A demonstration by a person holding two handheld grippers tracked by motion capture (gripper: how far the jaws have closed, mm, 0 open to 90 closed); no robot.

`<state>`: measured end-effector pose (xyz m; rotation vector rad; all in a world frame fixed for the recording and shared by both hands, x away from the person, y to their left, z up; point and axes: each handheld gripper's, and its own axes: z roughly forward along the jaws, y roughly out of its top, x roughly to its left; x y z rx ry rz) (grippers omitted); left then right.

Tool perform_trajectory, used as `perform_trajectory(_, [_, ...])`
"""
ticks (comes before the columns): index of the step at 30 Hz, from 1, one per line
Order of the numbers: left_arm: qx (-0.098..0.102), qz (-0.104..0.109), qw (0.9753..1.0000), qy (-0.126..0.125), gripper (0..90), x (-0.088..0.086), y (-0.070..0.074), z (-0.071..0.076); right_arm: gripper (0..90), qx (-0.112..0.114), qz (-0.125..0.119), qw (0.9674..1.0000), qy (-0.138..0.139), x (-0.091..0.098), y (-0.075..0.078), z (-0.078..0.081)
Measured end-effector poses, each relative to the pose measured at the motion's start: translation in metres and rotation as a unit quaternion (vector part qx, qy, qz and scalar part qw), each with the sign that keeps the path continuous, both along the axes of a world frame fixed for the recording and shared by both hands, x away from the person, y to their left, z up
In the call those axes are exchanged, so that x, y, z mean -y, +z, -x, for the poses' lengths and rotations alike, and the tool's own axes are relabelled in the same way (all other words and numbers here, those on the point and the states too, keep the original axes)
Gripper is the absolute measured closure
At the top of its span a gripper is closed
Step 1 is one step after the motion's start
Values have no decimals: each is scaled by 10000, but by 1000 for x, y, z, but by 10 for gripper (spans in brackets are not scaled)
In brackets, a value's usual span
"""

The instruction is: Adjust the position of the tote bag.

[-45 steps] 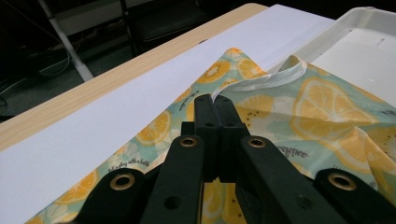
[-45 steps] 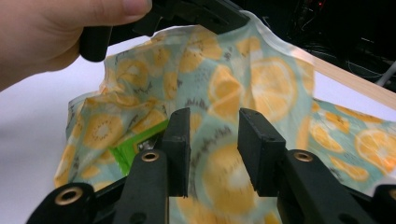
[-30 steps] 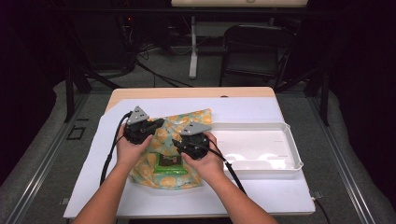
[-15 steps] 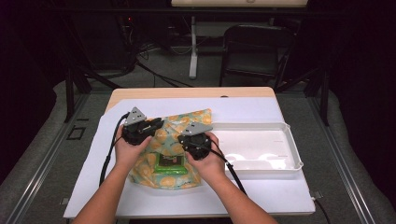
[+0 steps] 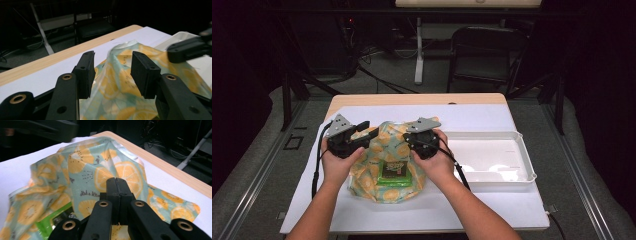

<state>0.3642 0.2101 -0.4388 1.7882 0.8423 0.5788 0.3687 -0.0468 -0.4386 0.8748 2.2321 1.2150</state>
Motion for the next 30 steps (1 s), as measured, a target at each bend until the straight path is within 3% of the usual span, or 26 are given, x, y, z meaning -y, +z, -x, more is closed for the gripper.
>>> perform_trajectory(9, [-203, -29, 9998, 69, 527, -4, -13, 8, 900, -93, -19, 9996, -272, 7, 0, -27])
perform_trajectory(17, [-428, -295, 9986, 131, 504, -3, -34, 7, 900, -182, 34, 9991, -392, 11, -9, -41])
perform_trajectory(30, [-847, -678, 9939, 206, 478, 3, -67, -1, 900, -363, 120, 9979, -531, 17, -23, -54])
